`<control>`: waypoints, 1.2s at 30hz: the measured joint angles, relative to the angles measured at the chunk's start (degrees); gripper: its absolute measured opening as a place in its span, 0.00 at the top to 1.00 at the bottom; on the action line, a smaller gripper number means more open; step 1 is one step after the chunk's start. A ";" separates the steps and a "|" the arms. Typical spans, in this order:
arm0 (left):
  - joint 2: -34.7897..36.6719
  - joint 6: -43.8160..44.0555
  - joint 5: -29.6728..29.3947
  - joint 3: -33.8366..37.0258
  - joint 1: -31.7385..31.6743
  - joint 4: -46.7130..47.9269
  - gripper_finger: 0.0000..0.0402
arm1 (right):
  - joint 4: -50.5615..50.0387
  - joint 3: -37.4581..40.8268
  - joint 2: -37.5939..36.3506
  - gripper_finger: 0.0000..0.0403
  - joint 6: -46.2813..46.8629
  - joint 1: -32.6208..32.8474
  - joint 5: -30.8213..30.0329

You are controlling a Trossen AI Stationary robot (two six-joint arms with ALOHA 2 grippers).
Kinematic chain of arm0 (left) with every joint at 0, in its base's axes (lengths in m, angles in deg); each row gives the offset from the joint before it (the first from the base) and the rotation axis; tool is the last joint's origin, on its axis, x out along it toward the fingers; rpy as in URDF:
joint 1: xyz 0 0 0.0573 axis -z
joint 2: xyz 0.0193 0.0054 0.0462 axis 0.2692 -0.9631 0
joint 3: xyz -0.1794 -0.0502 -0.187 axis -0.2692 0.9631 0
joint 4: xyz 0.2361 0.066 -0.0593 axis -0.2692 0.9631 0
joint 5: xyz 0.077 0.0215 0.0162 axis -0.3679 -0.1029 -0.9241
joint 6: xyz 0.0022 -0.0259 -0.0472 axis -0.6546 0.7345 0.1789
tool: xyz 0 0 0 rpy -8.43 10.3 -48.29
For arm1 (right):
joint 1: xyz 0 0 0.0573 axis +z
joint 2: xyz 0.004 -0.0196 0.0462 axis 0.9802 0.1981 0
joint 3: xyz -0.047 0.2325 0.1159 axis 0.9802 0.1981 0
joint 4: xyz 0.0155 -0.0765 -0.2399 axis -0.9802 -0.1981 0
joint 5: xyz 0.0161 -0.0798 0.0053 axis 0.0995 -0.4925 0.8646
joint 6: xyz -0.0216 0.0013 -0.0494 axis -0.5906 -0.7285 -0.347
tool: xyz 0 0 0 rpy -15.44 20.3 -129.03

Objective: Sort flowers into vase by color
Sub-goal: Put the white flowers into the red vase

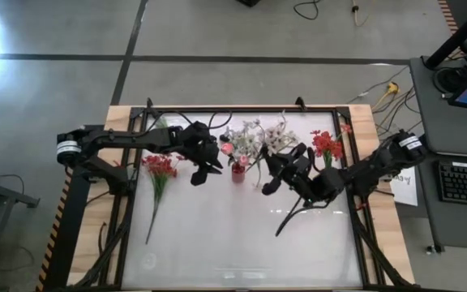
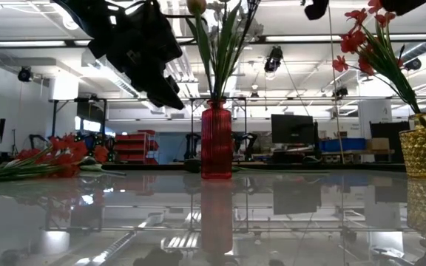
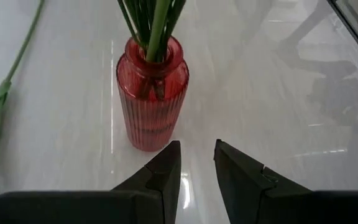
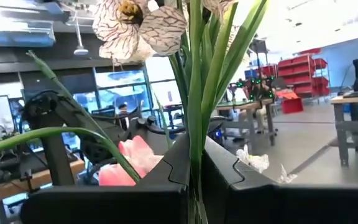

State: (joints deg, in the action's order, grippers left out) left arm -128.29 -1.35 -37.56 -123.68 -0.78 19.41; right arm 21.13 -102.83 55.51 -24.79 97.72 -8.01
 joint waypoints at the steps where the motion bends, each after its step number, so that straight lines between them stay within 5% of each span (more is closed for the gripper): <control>1: -0.02 0.00 -0.05 0.00 0.00 -0.31 0.79 | 0.17 0.00 0.20 0.97 0.65 -0.85 1.03; 25: -4.31 5.00 -4.65 -0.19 0.11 -7.02 0.79 | 6.29 -0.02 8.30 0.97 -1.05 -5.58 3.83; 36: -7.82 5.99 -5.56 -4.78 0.11 -9.01 0.79 | 1.32 0.02 8.56 0.97 2.44 -5.67 6.84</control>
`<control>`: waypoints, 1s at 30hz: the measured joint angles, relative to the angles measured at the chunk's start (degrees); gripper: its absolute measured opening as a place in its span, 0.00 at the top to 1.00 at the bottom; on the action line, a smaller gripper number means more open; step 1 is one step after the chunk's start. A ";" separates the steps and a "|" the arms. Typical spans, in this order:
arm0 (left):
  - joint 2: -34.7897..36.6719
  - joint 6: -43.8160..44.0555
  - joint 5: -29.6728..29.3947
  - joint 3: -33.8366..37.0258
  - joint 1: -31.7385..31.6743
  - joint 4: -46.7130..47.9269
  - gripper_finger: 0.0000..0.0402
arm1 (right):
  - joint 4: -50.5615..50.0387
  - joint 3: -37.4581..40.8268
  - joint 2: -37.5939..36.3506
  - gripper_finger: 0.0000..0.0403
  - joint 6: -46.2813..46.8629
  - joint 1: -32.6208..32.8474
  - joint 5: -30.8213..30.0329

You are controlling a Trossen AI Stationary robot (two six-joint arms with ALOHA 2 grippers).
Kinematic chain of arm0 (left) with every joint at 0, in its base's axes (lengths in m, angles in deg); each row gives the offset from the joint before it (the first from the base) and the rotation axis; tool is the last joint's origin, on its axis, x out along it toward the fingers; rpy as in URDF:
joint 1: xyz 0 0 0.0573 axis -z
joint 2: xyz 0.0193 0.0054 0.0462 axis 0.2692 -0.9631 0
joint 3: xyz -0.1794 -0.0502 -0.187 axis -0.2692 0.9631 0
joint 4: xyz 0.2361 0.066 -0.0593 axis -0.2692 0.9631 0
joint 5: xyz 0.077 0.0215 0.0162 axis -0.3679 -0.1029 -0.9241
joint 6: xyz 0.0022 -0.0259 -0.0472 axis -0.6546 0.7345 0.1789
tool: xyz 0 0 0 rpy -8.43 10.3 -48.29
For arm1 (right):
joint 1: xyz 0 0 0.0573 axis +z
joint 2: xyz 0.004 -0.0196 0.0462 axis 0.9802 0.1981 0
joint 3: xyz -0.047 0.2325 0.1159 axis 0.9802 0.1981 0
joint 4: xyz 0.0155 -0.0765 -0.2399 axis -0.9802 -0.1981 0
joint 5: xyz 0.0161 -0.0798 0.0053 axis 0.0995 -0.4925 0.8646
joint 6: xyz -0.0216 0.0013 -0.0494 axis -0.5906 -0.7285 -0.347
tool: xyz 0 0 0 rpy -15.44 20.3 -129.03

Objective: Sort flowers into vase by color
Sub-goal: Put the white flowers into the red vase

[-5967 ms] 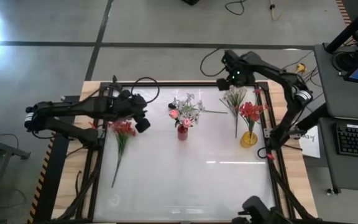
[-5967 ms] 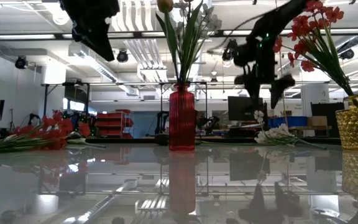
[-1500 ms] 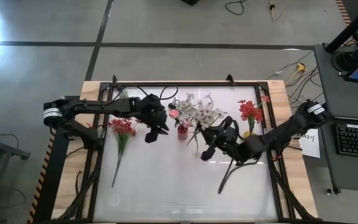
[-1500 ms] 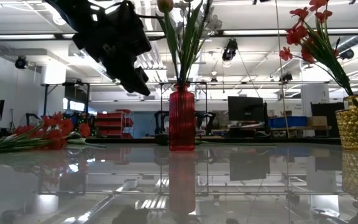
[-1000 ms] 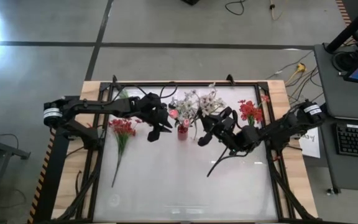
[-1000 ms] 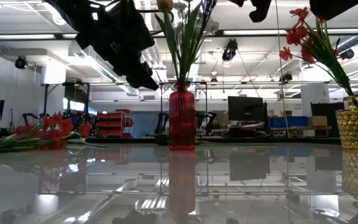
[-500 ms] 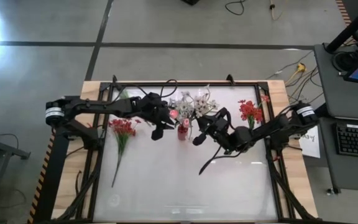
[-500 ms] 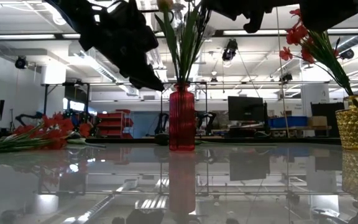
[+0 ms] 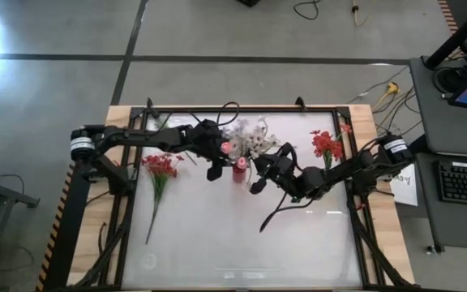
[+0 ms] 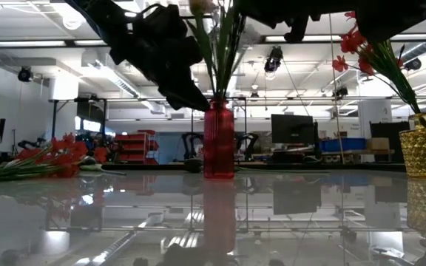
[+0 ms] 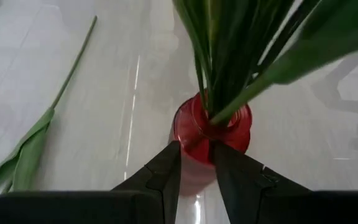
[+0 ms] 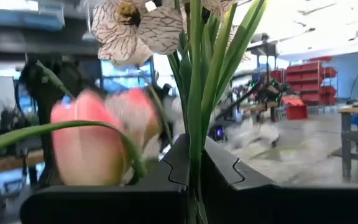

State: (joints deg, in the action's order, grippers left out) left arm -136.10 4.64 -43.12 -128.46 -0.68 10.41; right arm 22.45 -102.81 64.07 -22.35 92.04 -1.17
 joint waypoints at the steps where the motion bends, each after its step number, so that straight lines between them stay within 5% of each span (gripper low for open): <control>1: -0.47 0.02 0.02 -0.26 0.00 0.06 0.79 | -1.55 0.02 0.01 0.97 1.13 -0.01 0.00; 9: -2.15 0.68 0.07 -0.93 0.00 0.02 0.79 | -14.23 0.02 0.06 0.97 12.46 -0.08 0.16; 30: -1.76 0.68 0.04 -0.84 0.00 0.15 0.79 | -33.56 0.04 0.01 0.97 18.53 -0.49 -0.10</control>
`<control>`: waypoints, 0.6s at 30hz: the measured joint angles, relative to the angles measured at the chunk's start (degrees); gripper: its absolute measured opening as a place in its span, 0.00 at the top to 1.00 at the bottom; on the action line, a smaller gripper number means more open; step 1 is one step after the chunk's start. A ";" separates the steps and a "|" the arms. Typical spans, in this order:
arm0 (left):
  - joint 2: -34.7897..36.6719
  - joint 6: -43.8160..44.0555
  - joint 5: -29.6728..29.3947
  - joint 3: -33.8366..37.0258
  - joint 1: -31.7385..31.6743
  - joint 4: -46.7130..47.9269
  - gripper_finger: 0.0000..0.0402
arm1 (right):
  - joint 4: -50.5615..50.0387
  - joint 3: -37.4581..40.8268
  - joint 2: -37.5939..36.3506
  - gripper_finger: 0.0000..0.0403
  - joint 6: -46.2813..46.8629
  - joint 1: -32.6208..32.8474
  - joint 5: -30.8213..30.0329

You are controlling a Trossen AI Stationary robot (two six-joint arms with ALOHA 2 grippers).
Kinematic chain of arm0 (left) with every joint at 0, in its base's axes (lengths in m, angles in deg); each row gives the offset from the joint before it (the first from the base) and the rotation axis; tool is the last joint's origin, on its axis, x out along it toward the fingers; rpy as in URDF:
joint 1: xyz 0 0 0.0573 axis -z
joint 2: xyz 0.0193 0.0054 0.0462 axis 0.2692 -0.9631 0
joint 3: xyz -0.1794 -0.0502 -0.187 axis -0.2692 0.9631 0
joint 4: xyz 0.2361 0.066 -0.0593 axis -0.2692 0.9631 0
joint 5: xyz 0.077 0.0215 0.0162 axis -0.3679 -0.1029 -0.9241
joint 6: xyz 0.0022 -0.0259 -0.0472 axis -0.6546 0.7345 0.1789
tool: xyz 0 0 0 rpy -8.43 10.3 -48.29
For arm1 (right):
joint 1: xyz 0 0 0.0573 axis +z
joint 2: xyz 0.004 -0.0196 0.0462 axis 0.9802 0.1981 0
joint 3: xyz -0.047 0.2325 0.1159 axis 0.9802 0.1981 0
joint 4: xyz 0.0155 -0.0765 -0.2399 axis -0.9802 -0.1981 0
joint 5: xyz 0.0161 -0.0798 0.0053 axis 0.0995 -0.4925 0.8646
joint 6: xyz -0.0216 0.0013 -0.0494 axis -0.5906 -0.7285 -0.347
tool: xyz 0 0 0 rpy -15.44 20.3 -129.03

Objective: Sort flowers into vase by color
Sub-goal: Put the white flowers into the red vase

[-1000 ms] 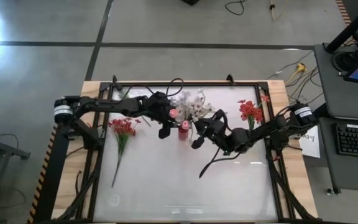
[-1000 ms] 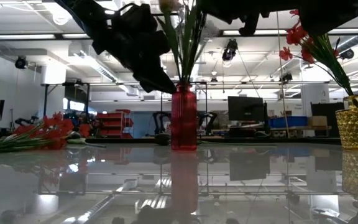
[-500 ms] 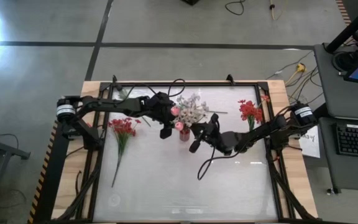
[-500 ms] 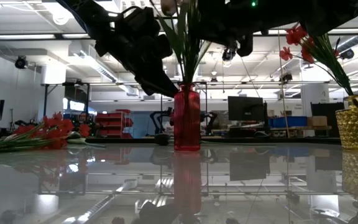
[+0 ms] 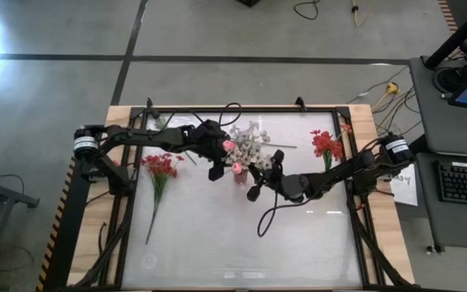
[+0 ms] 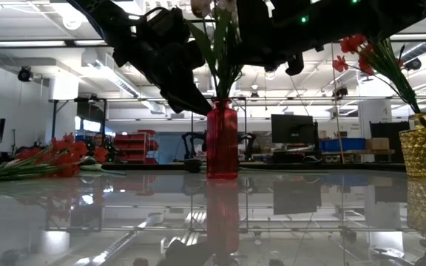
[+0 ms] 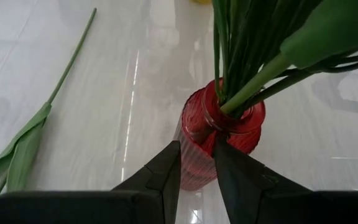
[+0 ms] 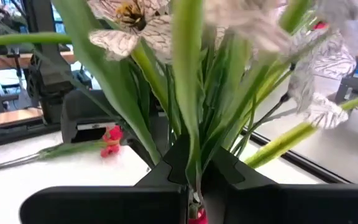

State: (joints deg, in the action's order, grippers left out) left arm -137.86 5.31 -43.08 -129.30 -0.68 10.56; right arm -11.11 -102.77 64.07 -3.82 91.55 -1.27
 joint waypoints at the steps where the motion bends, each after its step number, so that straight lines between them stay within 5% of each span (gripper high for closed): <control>1: 0.00 0.00 0.00 0.00 0.00 -0.05 0.79 | -0.16 0.00 0.00 0.97 0.65 -0.06 -0.02; 8: 0.00 0.00 0.00 0.02 0.00 -0.27 0.79 | -2.08 0.02 0.00 0.93 5.74 -0.45 -0.05; 18: 0.67 0.18 -0.04 0.07 -0.23 0.00 0.79 | -7.40 0.14 -0.17 0.61 9.00 -0.64 0.06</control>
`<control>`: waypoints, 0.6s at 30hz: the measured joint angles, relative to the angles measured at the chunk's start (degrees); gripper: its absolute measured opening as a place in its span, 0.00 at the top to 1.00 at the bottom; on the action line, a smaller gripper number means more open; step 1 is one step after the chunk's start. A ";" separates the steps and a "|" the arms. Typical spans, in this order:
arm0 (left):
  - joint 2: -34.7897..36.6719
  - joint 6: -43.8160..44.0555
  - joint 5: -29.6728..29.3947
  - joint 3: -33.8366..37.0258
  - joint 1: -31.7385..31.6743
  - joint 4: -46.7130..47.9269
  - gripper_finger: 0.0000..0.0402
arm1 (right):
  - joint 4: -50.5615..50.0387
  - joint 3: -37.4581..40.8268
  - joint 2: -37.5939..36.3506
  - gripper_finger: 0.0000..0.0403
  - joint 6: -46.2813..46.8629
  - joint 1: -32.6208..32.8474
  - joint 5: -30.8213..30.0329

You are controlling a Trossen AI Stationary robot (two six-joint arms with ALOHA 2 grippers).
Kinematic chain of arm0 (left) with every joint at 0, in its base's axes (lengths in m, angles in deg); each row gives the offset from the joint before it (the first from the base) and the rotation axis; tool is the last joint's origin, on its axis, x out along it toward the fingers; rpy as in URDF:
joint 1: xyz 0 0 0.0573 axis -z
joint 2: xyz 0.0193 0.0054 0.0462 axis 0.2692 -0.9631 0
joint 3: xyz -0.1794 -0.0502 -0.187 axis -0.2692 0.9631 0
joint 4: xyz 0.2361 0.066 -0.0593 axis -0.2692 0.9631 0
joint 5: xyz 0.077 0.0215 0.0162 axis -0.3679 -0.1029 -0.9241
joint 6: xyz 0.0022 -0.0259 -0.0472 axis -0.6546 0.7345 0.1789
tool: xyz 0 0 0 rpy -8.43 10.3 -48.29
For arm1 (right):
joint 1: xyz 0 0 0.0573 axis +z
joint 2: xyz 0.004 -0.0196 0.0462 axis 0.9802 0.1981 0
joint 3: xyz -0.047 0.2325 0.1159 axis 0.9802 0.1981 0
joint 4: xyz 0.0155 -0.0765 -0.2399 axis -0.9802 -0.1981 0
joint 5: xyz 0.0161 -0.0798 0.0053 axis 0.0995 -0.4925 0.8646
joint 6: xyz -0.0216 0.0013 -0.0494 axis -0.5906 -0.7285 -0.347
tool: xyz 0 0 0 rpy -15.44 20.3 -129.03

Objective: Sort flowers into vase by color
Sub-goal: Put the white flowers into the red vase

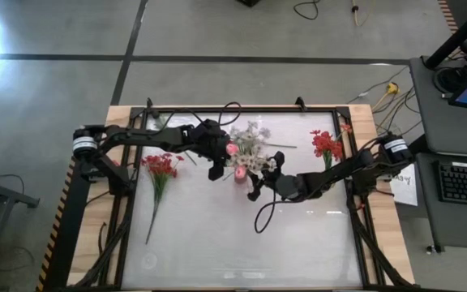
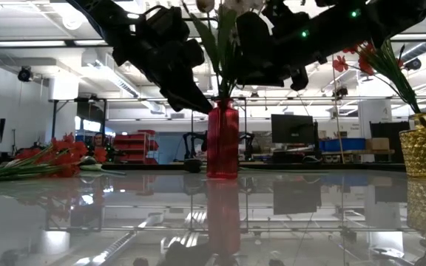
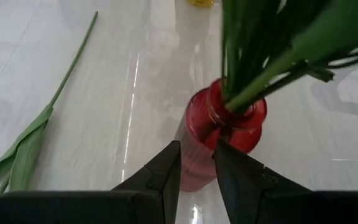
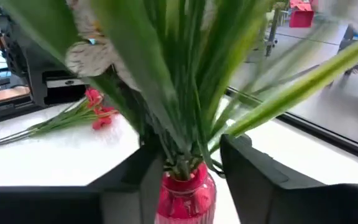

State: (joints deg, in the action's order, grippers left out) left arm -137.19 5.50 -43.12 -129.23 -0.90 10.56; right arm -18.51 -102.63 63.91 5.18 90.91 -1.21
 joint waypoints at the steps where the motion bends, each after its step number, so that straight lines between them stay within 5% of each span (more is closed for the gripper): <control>1: 0.44 -0.11 0.00 0.00 -0.14 0.35 0.79 | -0.51 -0.37 -0.20 0.58 0.14 0.02 0.00; 13: 6.43 -1.30 -1.59 0.00 -3.30 9.93 0.79 | -13.61 -10.94 -1.34 0.39 1.26 0.02 0.14; 18: 9.25 -2.54 -6.97 0.00 -3.88 15.98 0.79 | -30.82 -18.69 -1.74 0.36 9.98 0.00 2.32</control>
State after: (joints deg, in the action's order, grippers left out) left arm -127.95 2.96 -50.09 -129.23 -4.78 26.54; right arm -49.33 -121.32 62.17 15.16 90.91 1.11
